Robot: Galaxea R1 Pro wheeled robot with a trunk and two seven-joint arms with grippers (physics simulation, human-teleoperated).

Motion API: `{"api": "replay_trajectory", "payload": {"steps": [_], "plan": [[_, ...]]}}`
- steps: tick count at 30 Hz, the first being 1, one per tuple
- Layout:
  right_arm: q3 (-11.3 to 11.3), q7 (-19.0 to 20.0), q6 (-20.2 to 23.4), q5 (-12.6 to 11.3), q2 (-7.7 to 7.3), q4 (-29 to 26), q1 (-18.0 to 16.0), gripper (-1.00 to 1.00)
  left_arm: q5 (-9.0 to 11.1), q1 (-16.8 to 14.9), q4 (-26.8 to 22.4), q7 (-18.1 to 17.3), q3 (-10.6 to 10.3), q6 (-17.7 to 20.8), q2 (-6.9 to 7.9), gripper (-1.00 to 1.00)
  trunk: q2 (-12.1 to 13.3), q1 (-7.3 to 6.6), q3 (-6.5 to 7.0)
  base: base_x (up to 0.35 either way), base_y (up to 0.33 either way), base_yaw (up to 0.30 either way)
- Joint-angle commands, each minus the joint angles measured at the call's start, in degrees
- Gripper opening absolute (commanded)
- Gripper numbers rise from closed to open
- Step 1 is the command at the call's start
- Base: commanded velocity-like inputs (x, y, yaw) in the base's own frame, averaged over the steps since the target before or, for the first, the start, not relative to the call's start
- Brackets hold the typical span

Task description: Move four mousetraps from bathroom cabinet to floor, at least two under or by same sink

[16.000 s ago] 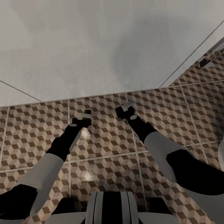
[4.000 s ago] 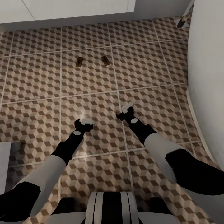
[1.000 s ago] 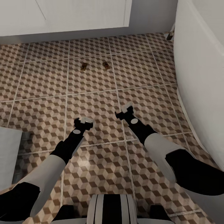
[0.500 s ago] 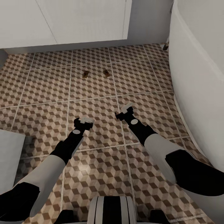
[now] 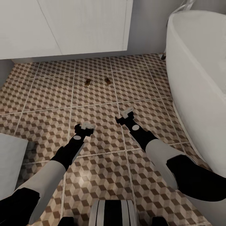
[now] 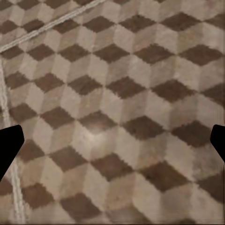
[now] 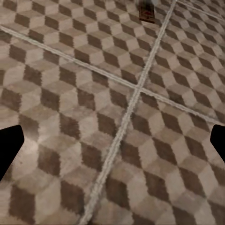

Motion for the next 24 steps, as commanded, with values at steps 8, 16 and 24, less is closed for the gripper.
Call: {"api": "replay_trajectory", "payload": {"steps": [8,16,24], "plan": [[-0.1,-0.14,-2.54,0.46,-2.03,0.4,4.32,1.0,-0.34,3.41,0.05,0.31,-0.2,0.22,-0.07,1.0,0.1,-0.21,1.75,0.0,0.0,0.0],[-0.13,-0.21,-3.92,0.49,-2.65,0.42,7.4,1.0,-0.32,5.38,0.05,0.35,-0.2,-3.29,-0.05,1.0,0.2,-0.42,3.52,0.0,0.0,0.0],[-0.13,-0.22,-5.04,0.46,-3.54,0.42,10.78,1.0,-0.25,6.89,1.1,0.32,-0.2,-6.99,0.21,1.0,0.31,-0.62,5.29,0.0,0.0,0.0]]}}
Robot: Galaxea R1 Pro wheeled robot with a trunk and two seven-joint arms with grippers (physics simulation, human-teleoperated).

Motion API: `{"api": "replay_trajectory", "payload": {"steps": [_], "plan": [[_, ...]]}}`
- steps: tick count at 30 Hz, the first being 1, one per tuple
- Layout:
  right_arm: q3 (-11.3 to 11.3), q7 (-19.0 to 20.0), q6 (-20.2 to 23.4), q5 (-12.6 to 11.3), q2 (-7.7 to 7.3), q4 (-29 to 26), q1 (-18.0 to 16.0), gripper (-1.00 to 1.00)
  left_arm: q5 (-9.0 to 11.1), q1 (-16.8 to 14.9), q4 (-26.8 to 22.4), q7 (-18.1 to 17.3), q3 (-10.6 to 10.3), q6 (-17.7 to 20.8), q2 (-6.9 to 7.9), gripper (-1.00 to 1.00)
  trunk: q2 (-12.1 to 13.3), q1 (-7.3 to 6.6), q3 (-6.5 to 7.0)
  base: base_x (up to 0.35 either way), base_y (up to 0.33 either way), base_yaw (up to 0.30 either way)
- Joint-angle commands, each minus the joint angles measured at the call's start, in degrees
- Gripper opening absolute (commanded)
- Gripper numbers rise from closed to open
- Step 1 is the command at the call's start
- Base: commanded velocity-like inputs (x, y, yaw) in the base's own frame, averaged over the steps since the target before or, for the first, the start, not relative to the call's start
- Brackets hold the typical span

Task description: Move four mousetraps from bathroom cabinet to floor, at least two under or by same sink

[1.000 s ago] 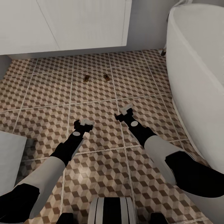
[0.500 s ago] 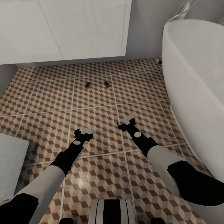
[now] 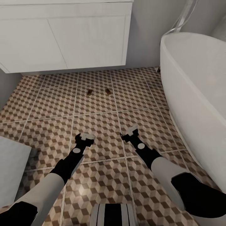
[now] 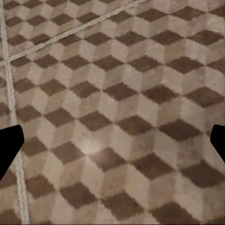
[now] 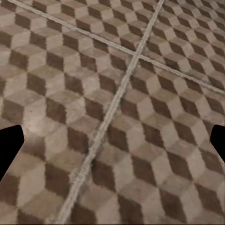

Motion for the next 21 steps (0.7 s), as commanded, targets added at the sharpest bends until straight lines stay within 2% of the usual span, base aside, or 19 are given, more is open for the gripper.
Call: {"api": "replay_trajectory", "payload": {"steps": [1,8,13,16,21], "plan": [[-0.1,-0.18,-0.21,0.53,-0.03,0.07,0.43,1.0,-0.41,0.16,0.32,0.39,-0.23,0.19,0.05,1.0,0.0,-0.03,0.2,0.0,0.0,0.0],[-0.11,-0.2,-1.55,0.6,-0.22,0.07,3.84,1.0,-0.4,0.86,4.39,0.26,-0.23,-1.34,0.1,1.0,0.1,-0.21,1.75,0.0,0.0,0.0],[-0.12,-0.25,-3.27,0.58,-0.9,0.08,6.1,1.0,-0.37,1.1,9.99,0.23,-0.23,-6.1,-0.1,1.0,0.16,-0.34,2.86,0.0,0.0,0.0],[-0.11,-0.3,-4.98,0.47,-1.75,0.11,7.75,1.0,-0.32,1.24,17.64,0.25,-0.23,-14.12,-0.54,1.0,0.2,-0.42,3.52,0.0,0.0,0.0],[-0.16,-0.34,-5.75,0.45,-1.88,0.66,8.73,1.0,-0.31,1.28,22.5,0.3,-0.19,-18.72,-1.4,1.0,0.27,-0.55,4.63,0.0,0.0,0.0]]}}
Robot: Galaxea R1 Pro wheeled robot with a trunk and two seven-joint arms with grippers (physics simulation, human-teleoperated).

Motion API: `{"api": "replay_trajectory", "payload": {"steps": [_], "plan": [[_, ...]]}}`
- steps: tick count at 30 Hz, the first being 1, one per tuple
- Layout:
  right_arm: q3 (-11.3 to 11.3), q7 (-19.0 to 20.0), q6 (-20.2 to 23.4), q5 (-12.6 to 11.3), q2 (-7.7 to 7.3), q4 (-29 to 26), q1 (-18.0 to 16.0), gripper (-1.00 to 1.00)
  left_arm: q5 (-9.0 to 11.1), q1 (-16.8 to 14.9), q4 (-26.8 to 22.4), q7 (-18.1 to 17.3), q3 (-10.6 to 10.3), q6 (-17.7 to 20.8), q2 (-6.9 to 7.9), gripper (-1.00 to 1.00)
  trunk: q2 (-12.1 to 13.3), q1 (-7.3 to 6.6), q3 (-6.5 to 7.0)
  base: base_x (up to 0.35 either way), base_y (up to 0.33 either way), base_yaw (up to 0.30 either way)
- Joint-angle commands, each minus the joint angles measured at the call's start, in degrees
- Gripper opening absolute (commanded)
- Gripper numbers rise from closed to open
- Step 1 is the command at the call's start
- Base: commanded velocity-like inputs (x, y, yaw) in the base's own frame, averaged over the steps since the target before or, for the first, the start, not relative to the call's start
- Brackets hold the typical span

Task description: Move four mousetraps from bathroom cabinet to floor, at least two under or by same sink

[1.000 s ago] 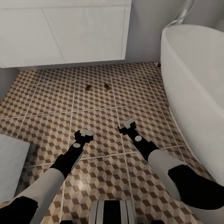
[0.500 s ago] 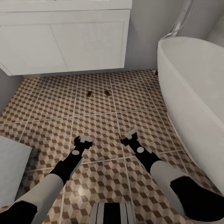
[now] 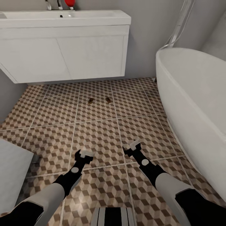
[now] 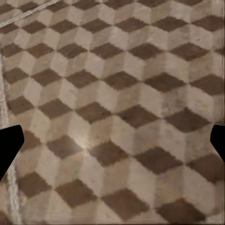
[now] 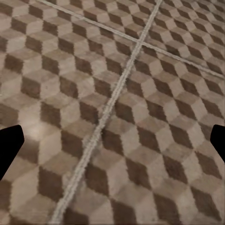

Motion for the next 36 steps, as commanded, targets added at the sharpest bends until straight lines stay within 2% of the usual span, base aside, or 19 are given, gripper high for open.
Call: {"api": "replay_trajectory", "payload": {"steps": [1,4,5,11,13,16,24,30,36], "plan": [[-0.12,-0.22,-0.44,0.52,-0.01,0.46,0.27,1.0,-0.41,-0.04,1.64,0.58,-0.29,-2.11,-0.25,1.0,0.0,-0.03,0.2,0.0,0.0,0.0],[-0.13,-0.31,-1.12,0.51,-0.03,0.86,0.55,1.0,-0.41,-0.03,3.62,0.64,-0.28,-5.22,-0.46,1.0,0.04,-0.11,0.86,0.0,0.0,0.0],[-0.13,-0.37,-1.59,0.5,-0.04,1.03,0.66,1.0,-0.4,-0.03,5.04,0.64,-0.27,-7.29,-0.54,1.0,0.06,-0.14,1.08,0.0,0.0,0.0],[-0.14,-0.51,-2.3,0.41,-0.03,1.25,0.79,1.0,-0.4,-0.03,9.76,0.63,-0.27,-13.13,-1.13,1.0,0.14,-0.29,2.41,0.0,0.0,0.0],[-0.14,-0.55,-2.48,0.36,-0.04,1.33,0.83,1.0,-0.31,-0.03,12.88,0.62,-0.2,-18.03,-1.63,1.0,0.16,-0.34,2.86,0.0,0.0,0.0],[-0.17,-0.62,-2.56,0.34,-0.07,1.9,0.84,1.0,-0.13,-0.03,16.14,0.62,-0.18,-22.05,-2.59,1.0,0.2,-0.42,3.52,0.0,0.0,0.0],[-0.22,-0.65,-3.19,-0.09,-0.49,4.24,0.84,1.0,-0.06,-0.03,18.5,0.77,-0.18,-26.94,-3.59,1.0,0.31,-0.63,5.29,0.0,0.0,0.0],[-0.23,-0.64,-3.68,-0.26,-0.58,4.73,0.84,1.0,-0.05,-0.03,18.98,0.8,-0.12,-27.98,-3.54,1.0,0.39,-0.78,6.62,0.0,0.0,0.0],[-0.23,-0.55,-3.76,-0.72,-0.58,4.89,0.84,1.0,0.06,-0.03,19.62,0.81,-0.05,-28.22,-2.86,1.0,0.47,-0.94,7.95,0.0,0.0,0.0]]}}
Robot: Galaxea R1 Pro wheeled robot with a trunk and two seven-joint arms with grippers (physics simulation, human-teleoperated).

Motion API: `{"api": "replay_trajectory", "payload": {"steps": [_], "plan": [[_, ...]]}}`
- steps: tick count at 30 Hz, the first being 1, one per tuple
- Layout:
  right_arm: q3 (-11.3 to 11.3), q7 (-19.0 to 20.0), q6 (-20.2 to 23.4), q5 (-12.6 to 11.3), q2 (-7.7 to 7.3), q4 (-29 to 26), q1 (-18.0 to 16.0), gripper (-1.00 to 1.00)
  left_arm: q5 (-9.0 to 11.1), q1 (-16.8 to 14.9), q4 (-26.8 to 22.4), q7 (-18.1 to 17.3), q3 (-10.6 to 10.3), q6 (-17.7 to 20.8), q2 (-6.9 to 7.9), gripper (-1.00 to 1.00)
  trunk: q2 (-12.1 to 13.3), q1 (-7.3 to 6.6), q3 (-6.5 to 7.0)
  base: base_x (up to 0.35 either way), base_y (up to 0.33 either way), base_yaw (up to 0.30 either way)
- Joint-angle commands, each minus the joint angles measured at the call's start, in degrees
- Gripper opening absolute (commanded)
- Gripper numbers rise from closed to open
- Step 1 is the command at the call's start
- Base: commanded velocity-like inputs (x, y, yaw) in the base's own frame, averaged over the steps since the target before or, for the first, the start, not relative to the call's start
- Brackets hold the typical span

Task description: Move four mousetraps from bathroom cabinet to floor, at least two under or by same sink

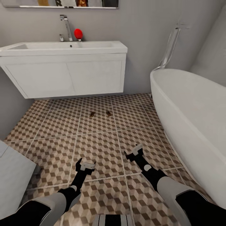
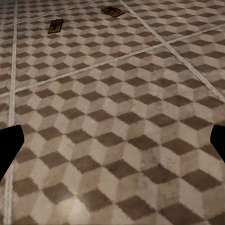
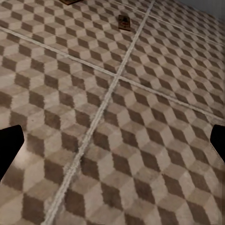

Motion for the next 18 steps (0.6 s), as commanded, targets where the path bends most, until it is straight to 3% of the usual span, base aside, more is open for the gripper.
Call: {"api": "replay_trajectory", "payload": {"steps": [1,12,18], "plan": [[-0.14,-0.17,-0.12,0.34,0.02,0.09,-0.04,1.0,-0.09,-0.09,0.36,0.59,-0.25,-0.29,0.23,1.0,0.0,-0.03,0.19,0.0,0.0,0.0],[-0.14,0.08,-0.17,-0.25,0.02,2.18,-0.04,1.0,1.0,-0.09,0.61,0.6,0.0,-0.17,0.65,1.0,0.15,-0.32,2.62,0.0,0.0,0.0],[-0.14,0.07,-0.19,-0.26,0.02,2.61,-0.04,1.0,1.01,-0.09,0.62,0.6,0.03,-0.17,0.65,1.0,2.55,-1.63,3.7,0.0,0.0,0.0]]}}
